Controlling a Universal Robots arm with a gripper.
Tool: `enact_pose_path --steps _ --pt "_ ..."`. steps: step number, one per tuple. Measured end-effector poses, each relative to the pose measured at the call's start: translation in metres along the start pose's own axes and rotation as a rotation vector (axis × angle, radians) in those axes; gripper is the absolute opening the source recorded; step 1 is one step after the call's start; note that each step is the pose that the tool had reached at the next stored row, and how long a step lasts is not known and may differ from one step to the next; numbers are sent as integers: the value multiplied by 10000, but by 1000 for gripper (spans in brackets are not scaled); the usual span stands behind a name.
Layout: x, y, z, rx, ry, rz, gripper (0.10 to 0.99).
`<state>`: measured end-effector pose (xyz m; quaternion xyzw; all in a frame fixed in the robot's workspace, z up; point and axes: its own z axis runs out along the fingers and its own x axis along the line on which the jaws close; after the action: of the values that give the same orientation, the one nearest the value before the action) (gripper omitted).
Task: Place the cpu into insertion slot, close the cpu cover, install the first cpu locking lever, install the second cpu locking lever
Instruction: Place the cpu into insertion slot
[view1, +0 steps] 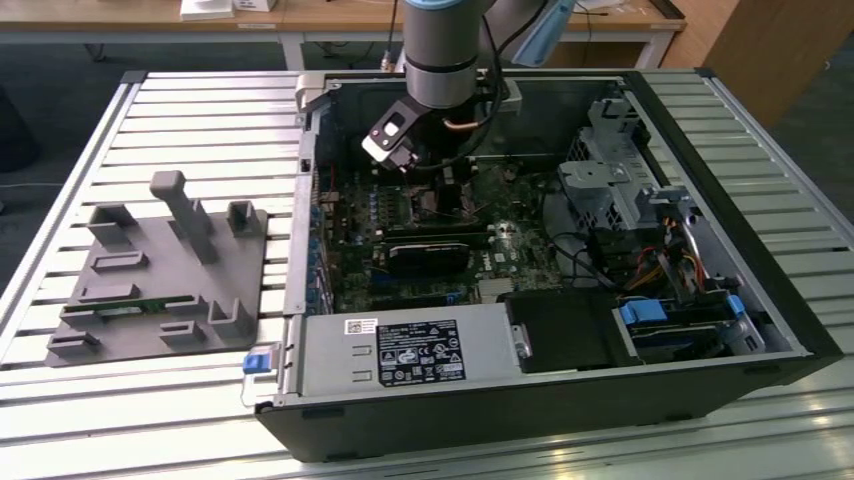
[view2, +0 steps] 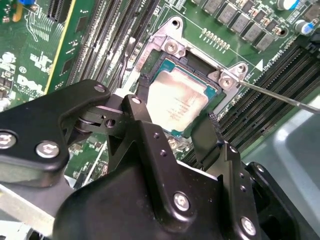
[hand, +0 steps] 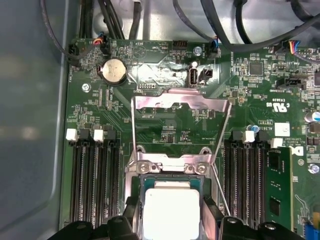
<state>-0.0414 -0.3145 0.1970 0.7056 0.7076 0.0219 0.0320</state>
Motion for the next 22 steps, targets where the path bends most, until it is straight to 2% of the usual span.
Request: enact_pose_path --steps 5,8,9,10,12,13,15,16,18,19,20,22 --pt "-1 7 -91 9 8 1 612" --pt "-2 12 -113 34 7 -1 600" --pt "-2 13 -116 43 9 0 533" --pt "-5 14 -116 50 10 0 533" --pt "-14 17 -117 65 8 0 416" --pt "-15 22 -116 76 9 0 416" --pt "-17 34 -116 103 7 -1 298" --pt "-17 37 -116 109 8 -1 298" --pt "-17 39 -116 115 8 1 180" --pt "-17 39 -116 114 8 1 180" --pt "-17 39 -116 113 10 0 122" --pt "-17 40 -121 115 8 -1 106"
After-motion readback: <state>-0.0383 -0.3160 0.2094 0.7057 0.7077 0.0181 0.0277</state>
